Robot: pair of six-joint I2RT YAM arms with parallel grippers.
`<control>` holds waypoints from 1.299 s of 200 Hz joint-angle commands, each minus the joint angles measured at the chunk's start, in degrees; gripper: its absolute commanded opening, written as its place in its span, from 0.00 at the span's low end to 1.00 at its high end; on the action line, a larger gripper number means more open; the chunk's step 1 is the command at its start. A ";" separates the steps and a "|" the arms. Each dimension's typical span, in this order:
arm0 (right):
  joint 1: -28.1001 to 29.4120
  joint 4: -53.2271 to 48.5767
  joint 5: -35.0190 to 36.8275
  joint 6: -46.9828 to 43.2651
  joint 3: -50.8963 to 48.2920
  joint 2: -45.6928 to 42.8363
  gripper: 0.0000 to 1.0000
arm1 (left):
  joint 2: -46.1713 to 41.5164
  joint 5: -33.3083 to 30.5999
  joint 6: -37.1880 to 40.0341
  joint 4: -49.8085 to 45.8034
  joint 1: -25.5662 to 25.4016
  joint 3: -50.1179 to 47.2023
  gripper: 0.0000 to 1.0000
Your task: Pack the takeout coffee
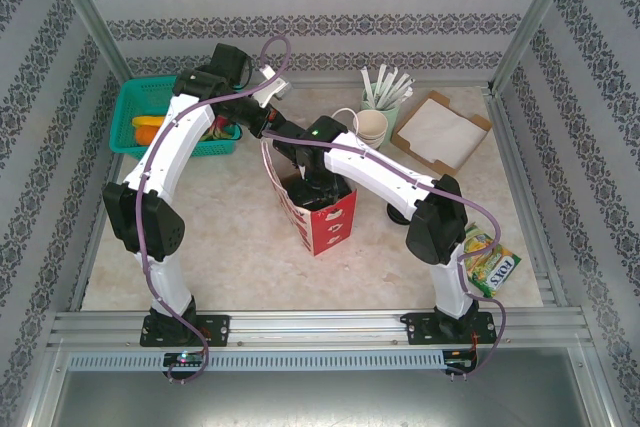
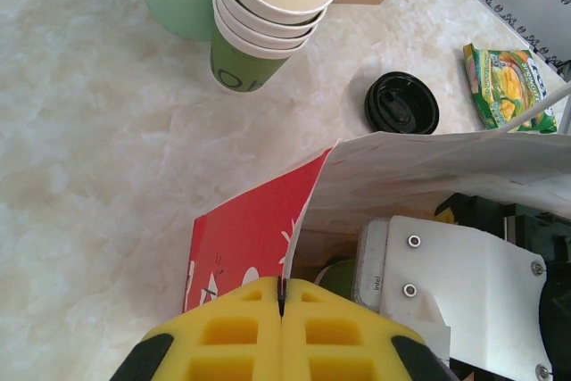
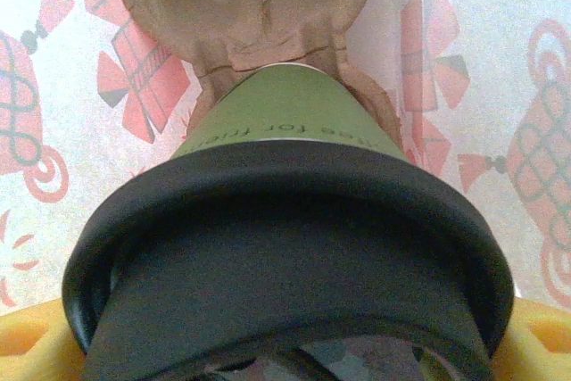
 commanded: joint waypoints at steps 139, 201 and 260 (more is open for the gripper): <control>0.27 -6.97 -0.42 0.48 2.65 1.97 0.44 | -2.63 -0.43 0.56 0.85 0.32 0.08 0.00; 0.45 -8.10 -0.68 0.44 2.64 1.70 0.45 | -2.53 -1.00 0.31 1.36 0.31 0.00 0.00; 0.44 -8.84 -0.68 0.31 2.33 1.70 0.44 | -2.52 -1.40 -0.03 2.11 0.31 0.00 0.00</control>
